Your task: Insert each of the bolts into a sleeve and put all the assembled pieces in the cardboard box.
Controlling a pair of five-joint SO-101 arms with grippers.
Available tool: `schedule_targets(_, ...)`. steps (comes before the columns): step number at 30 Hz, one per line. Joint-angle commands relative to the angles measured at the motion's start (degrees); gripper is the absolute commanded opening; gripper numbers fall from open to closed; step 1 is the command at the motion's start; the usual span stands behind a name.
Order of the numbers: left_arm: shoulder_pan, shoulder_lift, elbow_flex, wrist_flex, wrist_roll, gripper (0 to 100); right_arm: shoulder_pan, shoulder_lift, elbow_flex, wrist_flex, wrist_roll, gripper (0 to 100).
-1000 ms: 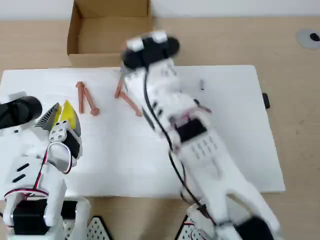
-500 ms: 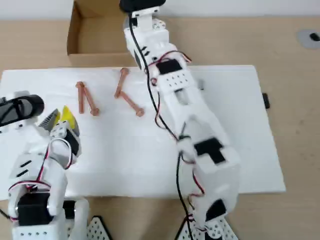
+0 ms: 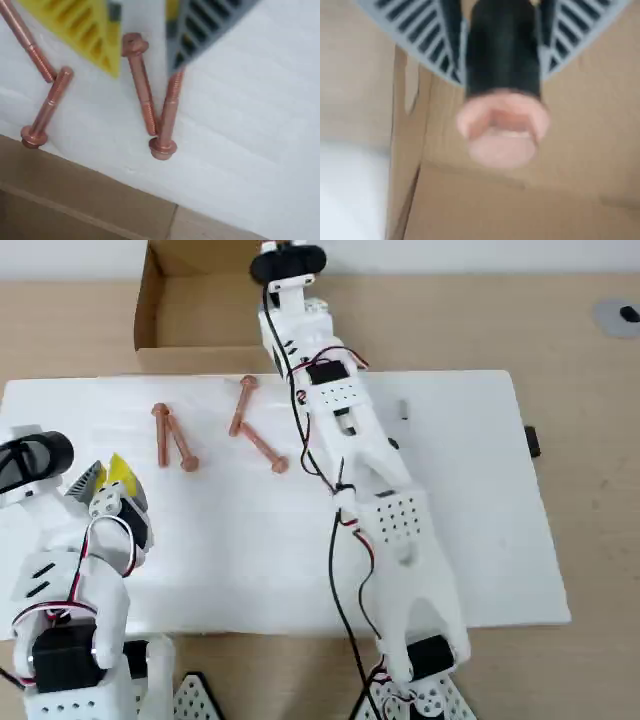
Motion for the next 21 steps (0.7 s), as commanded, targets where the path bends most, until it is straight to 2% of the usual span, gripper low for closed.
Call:
schedule_targets(1, -1.3, -0.5, -0.3, -0.6, -2.9, 7, 1.0, 1.9, -10.9, 5.0, -0.6, 1.2)
schedule_targets(12, -1.1, -0.5, -0.4, -0.5, -3.5, 7, 0.8, 9.8, -28.5, 19.9, -0.4, 3.8)
schedule_targets(21, 1.6, 0.0, -1.8, -0.5, -4.4, 9, 0.0, 10.4, -37.4, 31.0, -0.4, 30.0)
